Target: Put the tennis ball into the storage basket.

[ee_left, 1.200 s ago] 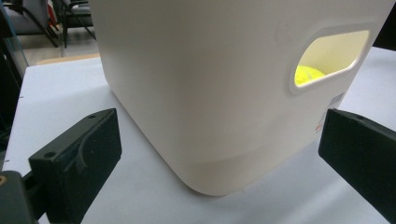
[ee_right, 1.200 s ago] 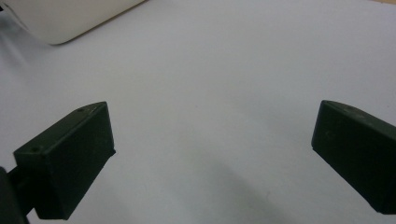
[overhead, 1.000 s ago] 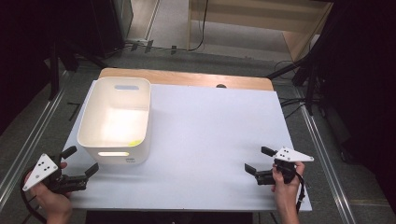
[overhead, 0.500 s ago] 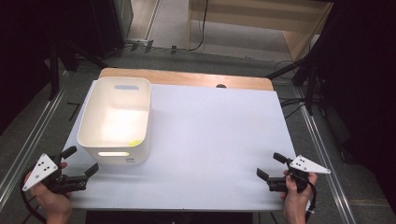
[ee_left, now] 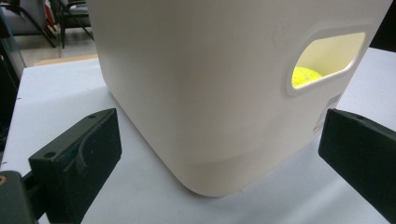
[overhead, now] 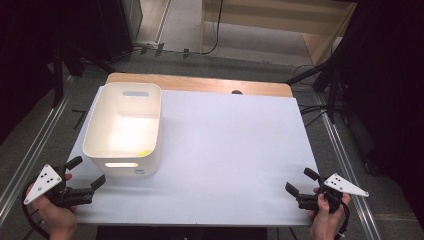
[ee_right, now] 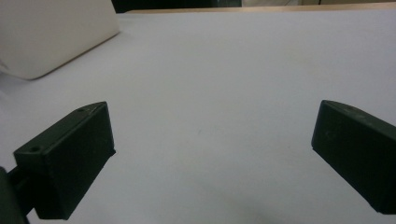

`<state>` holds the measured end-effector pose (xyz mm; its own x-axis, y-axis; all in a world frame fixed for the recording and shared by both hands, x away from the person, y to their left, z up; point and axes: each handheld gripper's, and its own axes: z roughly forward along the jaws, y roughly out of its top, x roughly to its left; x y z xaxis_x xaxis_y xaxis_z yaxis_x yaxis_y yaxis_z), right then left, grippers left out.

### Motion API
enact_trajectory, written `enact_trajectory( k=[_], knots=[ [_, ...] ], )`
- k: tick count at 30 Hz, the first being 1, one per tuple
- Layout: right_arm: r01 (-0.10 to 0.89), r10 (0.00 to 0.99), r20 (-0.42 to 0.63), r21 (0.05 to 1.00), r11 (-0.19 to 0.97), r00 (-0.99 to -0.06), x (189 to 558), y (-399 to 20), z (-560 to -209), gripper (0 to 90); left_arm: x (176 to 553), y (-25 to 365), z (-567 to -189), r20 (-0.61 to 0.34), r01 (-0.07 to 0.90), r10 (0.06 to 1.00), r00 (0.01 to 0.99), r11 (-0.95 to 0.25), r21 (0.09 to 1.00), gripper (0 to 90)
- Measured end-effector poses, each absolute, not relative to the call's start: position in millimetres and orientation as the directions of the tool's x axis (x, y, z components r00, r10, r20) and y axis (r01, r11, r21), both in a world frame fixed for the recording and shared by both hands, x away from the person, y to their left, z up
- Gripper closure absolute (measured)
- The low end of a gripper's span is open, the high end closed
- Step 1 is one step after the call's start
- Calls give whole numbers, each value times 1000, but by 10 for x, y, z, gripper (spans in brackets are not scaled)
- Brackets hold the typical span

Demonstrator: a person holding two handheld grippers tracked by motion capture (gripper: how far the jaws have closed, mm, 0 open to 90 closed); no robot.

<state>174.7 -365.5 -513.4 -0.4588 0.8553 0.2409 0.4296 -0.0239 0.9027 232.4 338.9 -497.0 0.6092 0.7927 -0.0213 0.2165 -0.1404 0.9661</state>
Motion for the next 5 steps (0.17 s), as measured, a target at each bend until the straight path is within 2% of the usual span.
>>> enact_trajectory(
  k=[5],
  knots=[
    [435, 857, 258, 899, -45, -445, 1752, -3694, -5181, 0, 2323, 3393, -4967, -19, 215, 792, 611, -144, 966, 0]
  ],
)
